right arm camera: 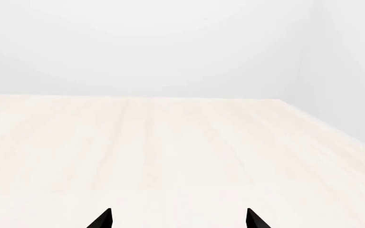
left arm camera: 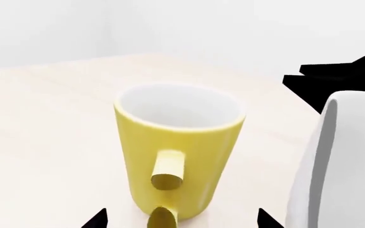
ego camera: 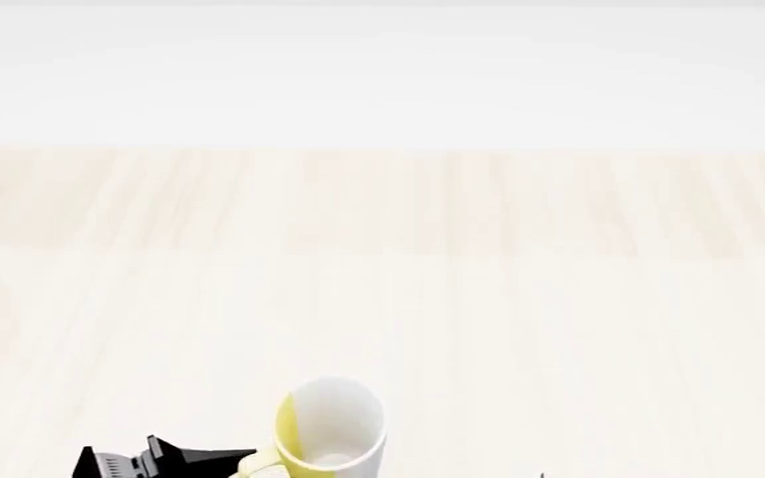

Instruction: Put the yellow and white mug to the front of the white mug.

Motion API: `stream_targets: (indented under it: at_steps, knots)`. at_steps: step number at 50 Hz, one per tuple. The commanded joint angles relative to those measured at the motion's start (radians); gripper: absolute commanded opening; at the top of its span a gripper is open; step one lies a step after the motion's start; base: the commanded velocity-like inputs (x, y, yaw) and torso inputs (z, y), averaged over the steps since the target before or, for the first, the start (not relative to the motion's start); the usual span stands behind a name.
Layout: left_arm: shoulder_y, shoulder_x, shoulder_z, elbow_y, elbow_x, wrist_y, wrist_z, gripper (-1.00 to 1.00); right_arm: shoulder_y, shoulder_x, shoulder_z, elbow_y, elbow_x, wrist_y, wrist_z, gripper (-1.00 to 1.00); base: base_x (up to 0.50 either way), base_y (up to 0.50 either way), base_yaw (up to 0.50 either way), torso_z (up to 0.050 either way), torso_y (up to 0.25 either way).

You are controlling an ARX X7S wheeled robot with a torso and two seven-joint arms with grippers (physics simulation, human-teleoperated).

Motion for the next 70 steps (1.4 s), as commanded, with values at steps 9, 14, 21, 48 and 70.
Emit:
stream_targets:
  at_steps: [9,14,21,48,70]
  knots:
    - [0.008,-0.01,-0.008,0.032,-0.023,-0.016,-0.001,1.0,-0.001,0.006,-0.007,-0.001,0.005,-0.002,0.007,1.0,0.0,0.0,0.0,0.0,0.0]
    - [0.008,-0.011,-0.008,0.032,-0.023,-0.014,-0.004,1.0,0.001,0.007,-0.01,0.0,0.006,-0.002,0.007,1.0,0.0,0.0,0.0,0.0,0.0]
    - [0.015,-0.019,-0.009,0.059,-0.033,-0.029,-0.005,1.0,0.004,0.008,-0.015,0.006,0.006,-0.003,0.008,1.0,0.0,0.0,0.0,0.0,0.0]
    - [0.118,-0.11,-0.054,0.414,-0.187,-0.157,-0.026,1.0,0.006,0.017,-0.023,0.007,0.013,-0.005,0.016,1.0,0.0,0.0,0.0,0.0,0.0]
    - [0.154,-0.145,-0.094,0.512,-0.267,-0.169,-0.024,1.0,0.007,0.022,-0.03,0.007,0.018,-0.01,0.022,1.0,0.0,0.0,0.0,0.0,0.0]
